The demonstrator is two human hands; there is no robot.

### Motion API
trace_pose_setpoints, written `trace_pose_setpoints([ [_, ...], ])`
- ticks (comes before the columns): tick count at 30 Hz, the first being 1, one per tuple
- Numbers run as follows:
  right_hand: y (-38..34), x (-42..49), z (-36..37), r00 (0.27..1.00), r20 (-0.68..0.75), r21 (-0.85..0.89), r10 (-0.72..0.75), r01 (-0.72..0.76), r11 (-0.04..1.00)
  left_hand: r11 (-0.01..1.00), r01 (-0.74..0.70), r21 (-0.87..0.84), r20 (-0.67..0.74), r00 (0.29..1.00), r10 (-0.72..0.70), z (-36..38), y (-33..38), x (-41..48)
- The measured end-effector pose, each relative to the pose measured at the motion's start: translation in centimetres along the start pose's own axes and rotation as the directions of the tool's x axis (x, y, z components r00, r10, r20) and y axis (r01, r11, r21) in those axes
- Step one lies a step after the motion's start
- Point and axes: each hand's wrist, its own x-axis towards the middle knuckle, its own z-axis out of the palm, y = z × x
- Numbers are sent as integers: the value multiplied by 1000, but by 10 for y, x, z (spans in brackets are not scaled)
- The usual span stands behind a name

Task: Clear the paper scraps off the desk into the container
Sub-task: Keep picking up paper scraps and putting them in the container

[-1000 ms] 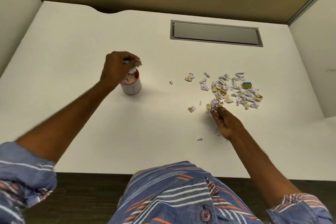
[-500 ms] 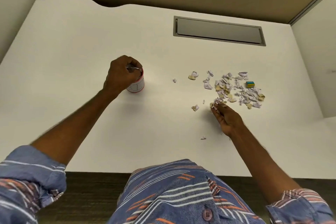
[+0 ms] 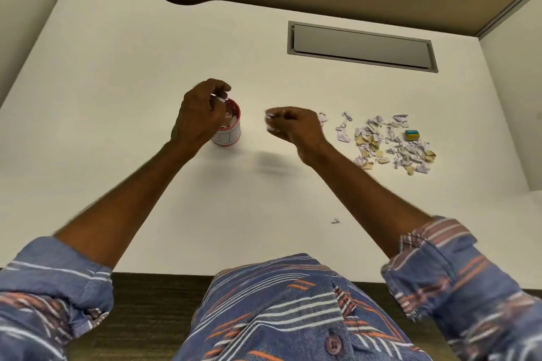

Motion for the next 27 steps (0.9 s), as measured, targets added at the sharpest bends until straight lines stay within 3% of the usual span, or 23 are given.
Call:
trace_pose_setpoints([
  [3,-12,13,35,996,58,-210,-61,71,975,1000,13,-1,21,1000,-13,-3,1,1],
  [7,-20,30,71,987,77,-474,-138,158,866,998,50,-47,-6,999,-51,-11,0,3],
  [12,-32,36,93,986,119,-600,-116,165,783,993,72,-92,-47,996,-76,-15,-7,3],
  [19,-41,36,86,974,222,-603,-32,164,781,992,79,-99,-73,994,-86,-13,-8,5],
  [27,-36,35,79,964,192,-560,-185,262,786,991,76,-109,-111,990,-88,-19,-12,11],
])
